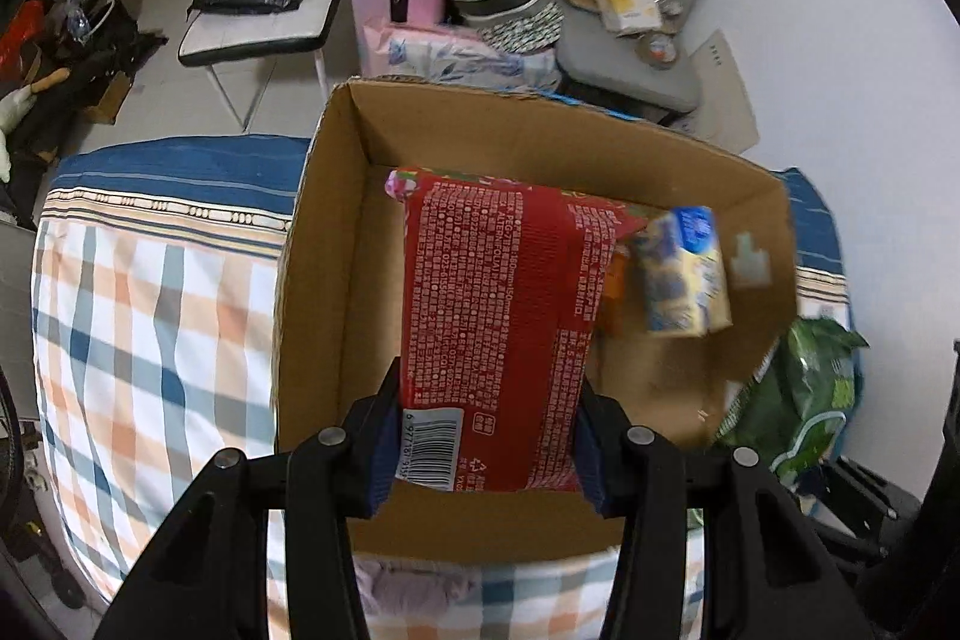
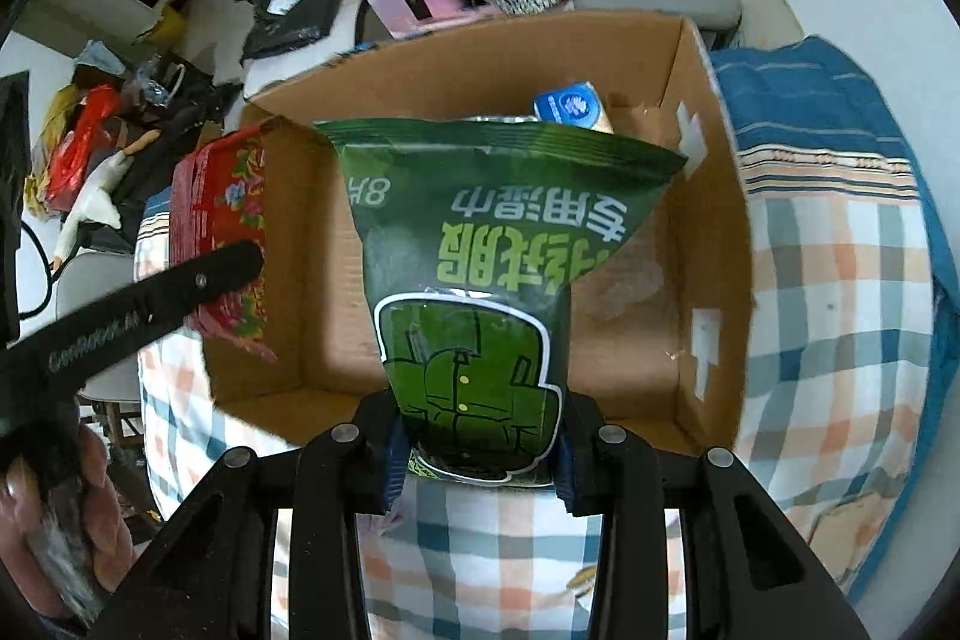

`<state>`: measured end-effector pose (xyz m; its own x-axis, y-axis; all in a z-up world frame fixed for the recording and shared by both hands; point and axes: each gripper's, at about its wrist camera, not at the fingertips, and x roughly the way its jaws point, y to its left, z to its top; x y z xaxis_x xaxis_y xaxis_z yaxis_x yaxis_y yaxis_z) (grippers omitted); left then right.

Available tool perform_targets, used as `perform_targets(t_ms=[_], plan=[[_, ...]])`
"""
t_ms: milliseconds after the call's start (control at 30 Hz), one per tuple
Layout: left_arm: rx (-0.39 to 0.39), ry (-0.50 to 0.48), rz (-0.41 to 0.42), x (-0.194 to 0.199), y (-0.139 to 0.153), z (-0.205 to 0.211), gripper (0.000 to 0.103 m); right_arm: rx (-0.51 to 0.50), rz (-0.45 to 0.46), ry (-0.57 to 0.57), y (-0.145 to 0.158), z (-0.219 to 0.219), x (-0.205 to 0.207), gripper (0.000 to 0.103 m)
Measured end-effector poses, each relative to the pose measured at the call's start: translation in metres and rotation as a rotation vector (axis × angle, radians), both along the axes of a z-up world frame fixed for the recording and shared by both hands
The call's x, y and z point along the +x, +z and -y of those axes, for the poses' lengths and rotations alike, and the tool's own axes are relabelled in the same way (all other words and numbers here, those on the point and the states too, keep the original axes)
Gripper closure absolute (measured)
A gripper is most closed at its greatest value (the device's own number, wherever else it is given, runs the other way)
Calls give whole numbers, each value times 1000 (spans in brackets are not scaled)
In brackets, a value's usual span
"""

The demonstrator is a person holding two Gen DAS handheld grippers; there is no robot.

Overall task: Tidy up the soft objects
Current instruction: 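Carry both packs into the box and open both tools to release them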

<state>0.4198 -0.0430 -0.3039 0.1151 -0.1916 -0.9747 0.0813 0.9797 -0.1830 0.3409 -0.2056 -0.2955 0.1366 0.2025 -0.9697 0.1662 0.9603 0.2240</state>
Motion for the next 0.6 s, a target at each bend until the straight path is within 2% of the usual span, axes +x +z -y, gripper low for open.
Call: perform_targets(t_ms=[200,400,467,600], plan=[[17,1,-53,30,-31,1,58,-12,-55,1,-37,-2,22,63],[51,-5,-98,44,-50,4,57,-2,-112,15,-66,-5,36,61],[48,0,-111,45,-54,4,56,-12,-129,15,-74,-6,39,59],[49,-3,-97,44,-49,3,55,-13,-139,14,-81,-4,41,42]])
